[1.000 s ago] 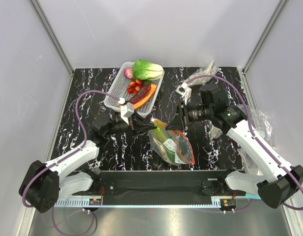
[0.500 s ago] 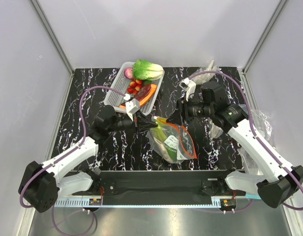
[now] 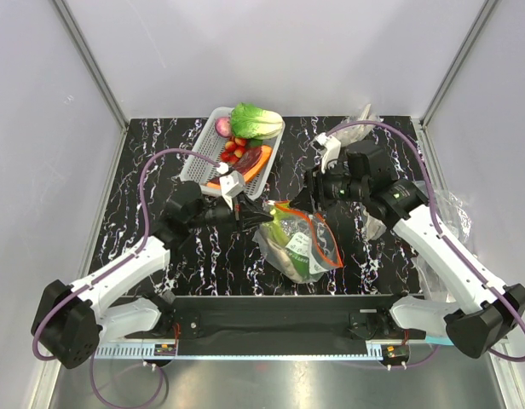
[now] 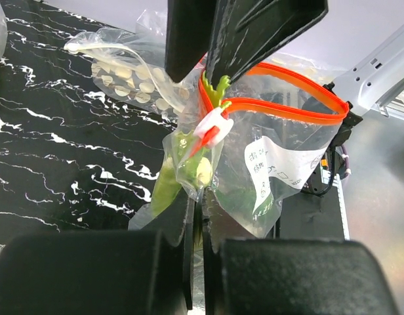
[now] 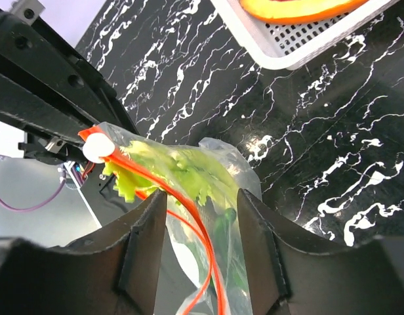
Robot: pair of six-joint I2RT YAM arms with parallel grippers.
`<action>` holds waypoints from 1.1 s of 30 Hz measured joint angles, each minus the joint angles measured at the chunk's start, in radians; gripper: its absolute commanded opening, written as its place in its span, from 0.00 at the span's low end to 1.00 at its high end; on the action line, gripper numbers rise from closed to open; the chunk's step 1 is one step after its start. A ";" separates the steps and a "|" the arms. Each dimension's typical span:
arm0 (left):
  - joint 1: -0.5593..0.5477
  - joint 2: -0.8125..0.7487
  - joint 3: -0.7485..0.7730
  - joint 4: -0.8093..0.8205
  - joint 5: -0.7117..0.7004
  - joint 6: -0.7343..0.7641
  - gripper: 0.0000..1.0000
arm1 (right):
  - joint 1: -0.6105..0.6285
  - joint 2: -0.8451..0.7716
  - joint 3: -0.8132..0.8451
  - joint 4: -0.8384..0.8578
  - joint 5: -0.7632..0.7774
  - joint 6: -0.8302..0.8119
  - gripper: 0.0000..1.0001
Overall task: Place the food in the zip-top bag and seal the zipper
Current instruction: Zip the zipper food storage bag at the center of the board.
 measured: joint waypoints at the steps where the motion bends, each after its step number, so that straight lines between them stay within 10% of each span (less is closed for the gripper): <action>1: -0.002 0.000 0.003 -0.006 0.000 0.000 0.06 | 0.006 0.003 0.000 0.000 0.003 -0.002 0.54; 14: -0.019 -0.019 0.007 -0.026 -0.011 0.007 0.39 | 0.101 0.082 0.009 0.012 0.079 -0.011 0.52; 24: -0.027 -0.019 0.007 -0.036 -0.038 0.008 0.57 | 0.115 0.082 0.003 0.025 0.076 -0.015 0.10; 33: -0.028 -0.019 0.009 -0.036 -0.070 -0.010 0.58 | 0.121 0.066 -0.008 0.029 0.050 -0.019 0.26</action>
